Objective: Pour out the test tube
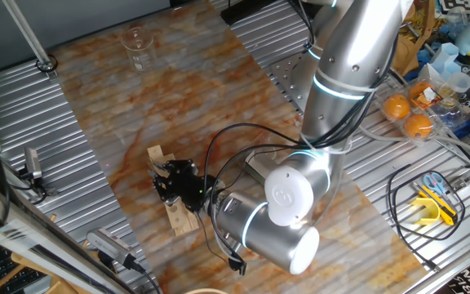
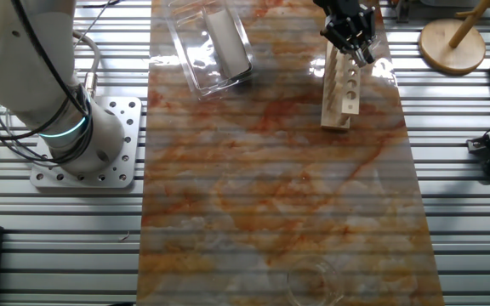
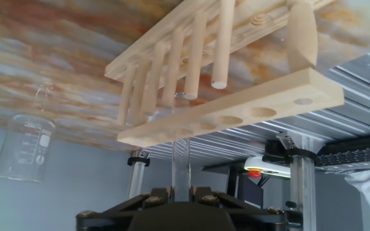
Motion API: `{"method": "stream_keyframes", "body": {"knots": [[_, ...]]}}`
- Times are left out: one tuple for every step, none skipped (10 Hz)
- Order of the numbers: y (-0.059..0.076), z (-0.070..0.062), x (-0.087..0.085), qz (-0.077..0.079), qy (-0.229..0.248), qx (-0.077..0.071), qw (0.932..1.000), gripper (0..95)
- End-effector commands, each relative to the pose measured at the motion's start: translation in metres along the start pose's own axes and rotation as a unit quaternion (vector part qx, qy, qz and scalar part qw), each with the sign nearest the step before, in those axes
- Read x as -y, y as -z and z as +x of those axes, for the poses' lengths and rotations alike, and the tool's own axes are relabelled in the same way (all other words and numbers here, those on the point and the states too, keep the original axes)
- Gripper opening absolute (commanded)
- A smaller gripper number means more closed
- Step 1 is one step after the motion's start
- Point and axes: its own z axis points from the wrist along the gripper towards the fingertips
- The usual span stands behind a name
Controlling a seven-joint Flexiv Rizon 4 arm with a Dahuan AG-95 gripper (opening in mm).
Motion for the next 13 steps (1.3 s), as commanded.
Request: {"method": "stream_keyframes", "body": {"knots": [[0.0004, -0.0005, 0.0000, -0.006, 0.009, 0.003, 0.9999, 0.0], [0.0004, -0.0005, 0.0000, -0.010, 0.010, 0.007, 0.9999, 0.0], [0.0004, -0.0005, 0.0000, -0.012, 0.010, 0.009, 0.9998, 0.0], [0.0004, -0.0005, 0.0000, -0.017, 0.004, 0.011, 0.9998, 0.0], [0.0004, -0.0005, 0.0000, -0.020, -0.002, 0.012, 0.9997, 0.0], [0.0004, -0.0005, 0.0000, -0.025, -0.017, 0.011, 0.9995, 0.0], [0.0004, -0.0005, 0.0000, -0.029, -0.036, 0.009, 0.9989, 0.0], [0.0004, -0.0005, 0.0000, -0.027, -0.046, 0.008, 0.9985, 0.0], [0.0004, -0.0005, 0.0000, -0.027, -0.045, 0.008, 0.9986, 0.0], [0.0004, -0.0005, 0.0000, -0.028, -0.046, 0.006, 0.9985, 0.0], [0.0004, -0.0005, 0.0000, -0.030, -0.046, 0.000, 0.9985, 0.0], [0.0004, -0.0005, 0.0000, -0.031, -0.045, -0.005, 0.9985, 0.0], [0.0004, -0.0005, 0.0000, -0.031, -0.044, -0.006, 0.9985, 0.0]]}}
